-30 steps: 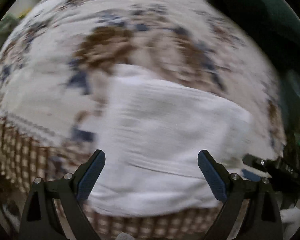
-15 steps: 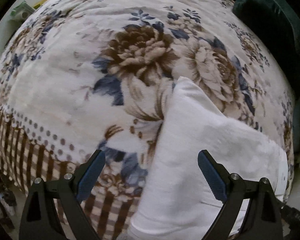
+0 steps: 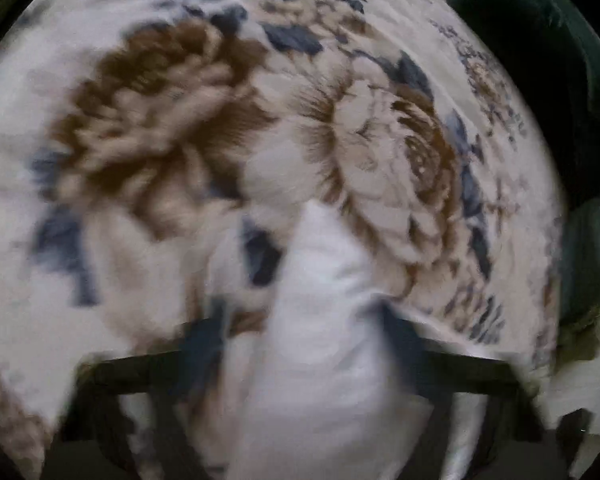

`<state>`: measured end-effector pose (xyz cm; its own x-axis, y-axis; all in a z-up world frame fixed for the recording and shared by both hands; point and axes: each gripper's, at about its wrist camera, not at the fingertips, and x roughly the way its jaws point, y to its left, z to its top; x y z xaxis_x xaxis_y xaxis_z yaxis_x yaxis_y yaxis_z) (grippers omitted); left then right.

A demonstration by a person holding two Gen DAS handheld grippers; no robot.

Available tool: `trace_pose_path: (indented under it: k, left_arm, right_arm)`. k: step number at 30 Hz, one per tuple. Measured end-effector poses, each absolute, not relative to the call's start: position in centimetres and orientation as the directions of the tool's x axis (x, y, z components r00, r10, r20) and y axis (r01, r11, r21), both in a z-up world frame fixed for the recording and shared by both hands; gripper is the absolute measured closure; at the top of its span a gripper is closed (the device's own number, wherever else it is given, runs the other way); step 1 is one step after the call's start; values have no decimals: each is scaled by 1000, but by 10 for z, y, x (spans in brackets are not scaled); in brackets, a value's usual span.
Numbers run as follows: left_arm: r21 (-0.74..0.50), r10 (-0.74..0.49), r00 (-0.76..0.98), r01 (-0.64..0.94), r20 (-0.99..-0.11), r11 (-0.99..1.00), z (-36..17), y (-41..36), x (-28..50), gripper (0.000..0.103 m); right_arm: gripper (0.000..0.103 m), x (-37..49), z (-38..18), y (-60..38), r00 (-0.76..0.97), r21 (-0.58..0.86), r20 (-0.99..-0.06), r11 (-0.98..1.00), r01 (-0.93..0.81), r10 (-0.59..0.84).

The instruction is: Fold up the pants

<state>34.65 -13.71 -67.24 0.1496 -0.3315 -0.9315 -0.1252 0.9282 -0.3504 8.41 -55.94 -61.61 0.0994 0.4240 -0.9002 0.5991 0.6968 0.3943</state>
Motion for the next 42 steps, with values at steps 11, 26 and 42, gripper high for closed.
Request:
trace_pose_path:
  k: [11, 26, 42]
  left_arm:
    - [-442, -422, 133, -213, -897, 872, -682, -106, 349, 70]
    - [-526, -518, 96, -177, -850, 832, -664, -99, 240, 0]
    - [-557, -558, 40, -139, -829, 819, -687, -116, 238, 7]
  right_arm:
    - [45, 152, -644, -542, 95, 394, -911, 780, 486, 401]
    - [31, 42, -674, -493, 208, 664, -637, 391, 638, 742]
    - [29, 95, -699, -436, 291, 709, -644, 408, 575, 708]
